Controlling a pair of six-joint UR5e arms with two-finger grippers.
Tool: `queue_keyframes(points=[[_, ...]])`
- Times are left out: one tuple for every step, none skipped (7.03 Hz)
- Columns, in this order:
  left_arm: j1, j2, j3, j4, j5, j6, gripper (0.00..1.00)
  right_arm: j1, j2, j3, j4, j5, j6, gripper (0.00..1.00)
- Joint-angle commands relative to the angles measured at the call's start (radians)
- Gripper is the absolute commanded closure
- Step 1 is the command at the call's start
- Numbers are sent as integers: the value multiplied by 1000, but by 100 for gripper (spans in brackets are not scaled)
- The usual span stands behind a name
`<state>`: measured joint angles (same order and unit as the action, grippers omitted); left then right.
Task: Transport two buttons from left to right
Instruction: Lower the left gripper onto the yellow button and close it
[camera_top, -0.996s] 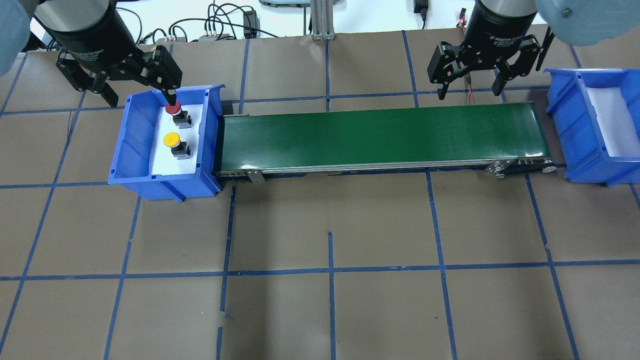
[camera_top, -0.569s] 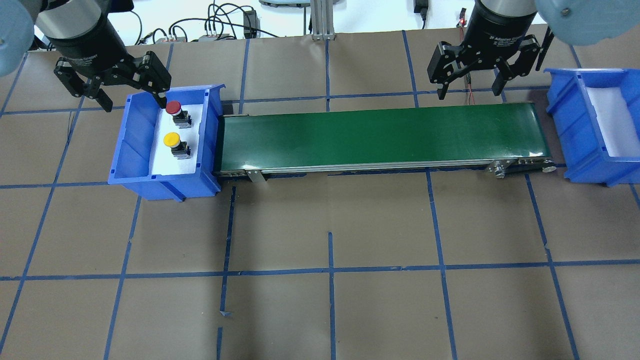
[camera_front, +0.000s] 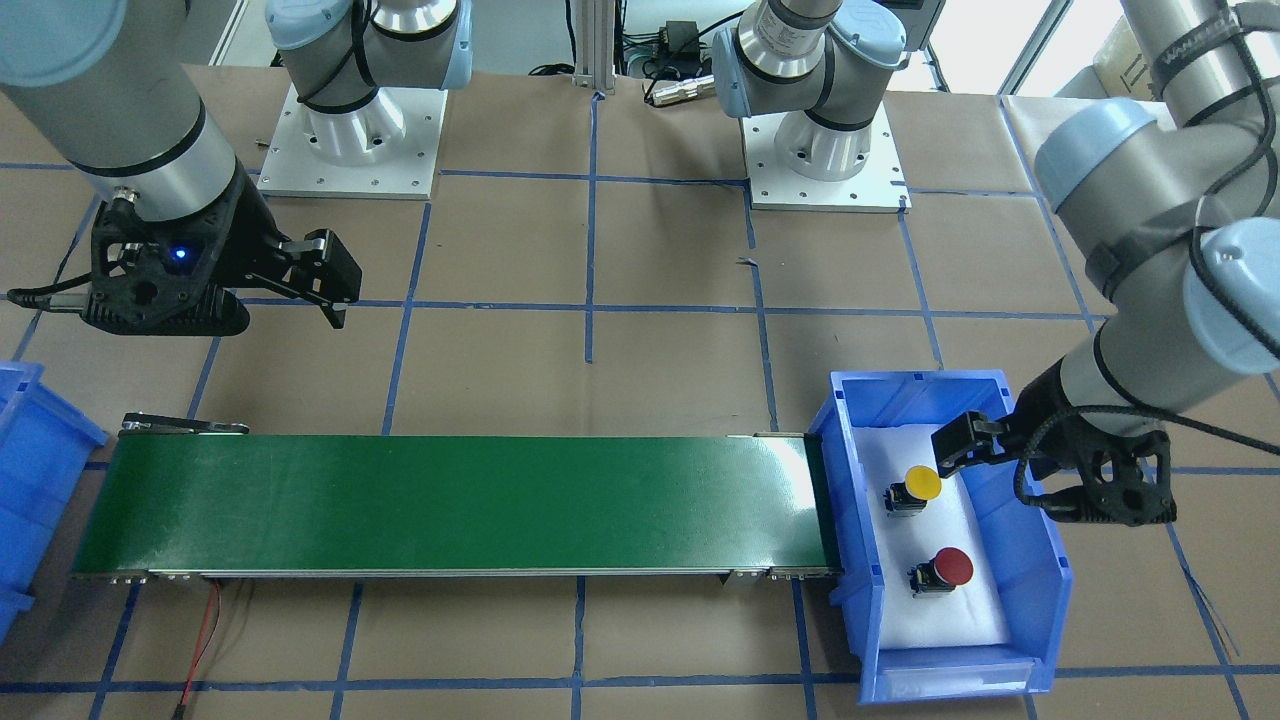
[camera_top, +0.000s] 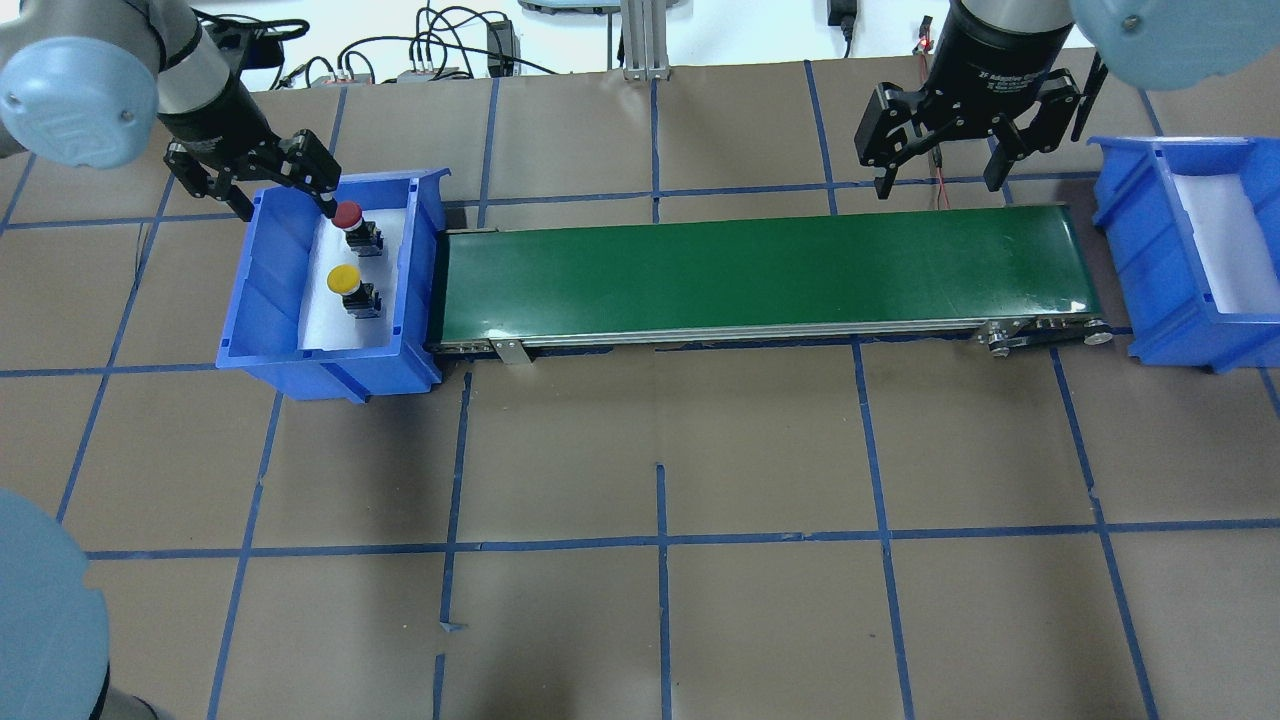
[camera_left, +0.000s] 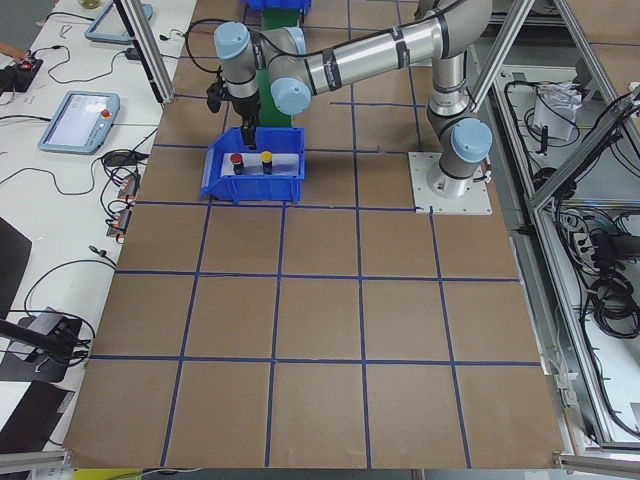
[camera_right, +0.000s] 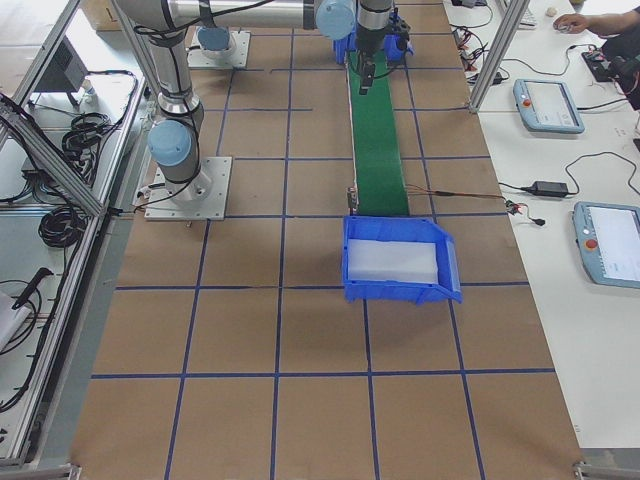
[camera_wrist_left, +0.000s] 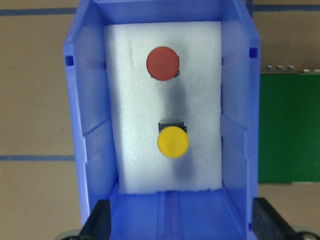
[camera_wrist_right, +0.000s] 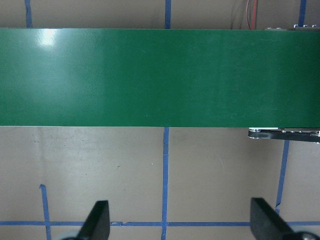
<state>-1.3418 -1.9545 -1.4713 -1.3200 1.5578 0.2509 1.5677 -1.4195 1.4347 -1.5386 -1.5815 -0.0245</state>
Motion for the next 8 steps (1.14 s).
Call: queue_keyframes(points=[[1,-55,-15,67,-10,2,1,0,-1,0,0,0,0,0],[0,-49,-50,67,-15,-1,2,0,-1,0,0,0,0,0],[4,-35,-104,115,-15,-4,2,0,1,0,0,0,0,0],[1,-29,-145,180,-12,-5,2,0,-1,0,-2,0,0,0],[-2,-29,-158,183,-12,-34,2,0,1,0,0,0,0,0],[-14,-29,-168,182,-10,-82,3,0,-1,0,0,0,0,0],[-23,-30,-182,188,-7,-85,4,0,1,0,0,0,0,0],[-22,-35,-184,193,-10,-78,5,0,-1,0,0,0,0,0]])
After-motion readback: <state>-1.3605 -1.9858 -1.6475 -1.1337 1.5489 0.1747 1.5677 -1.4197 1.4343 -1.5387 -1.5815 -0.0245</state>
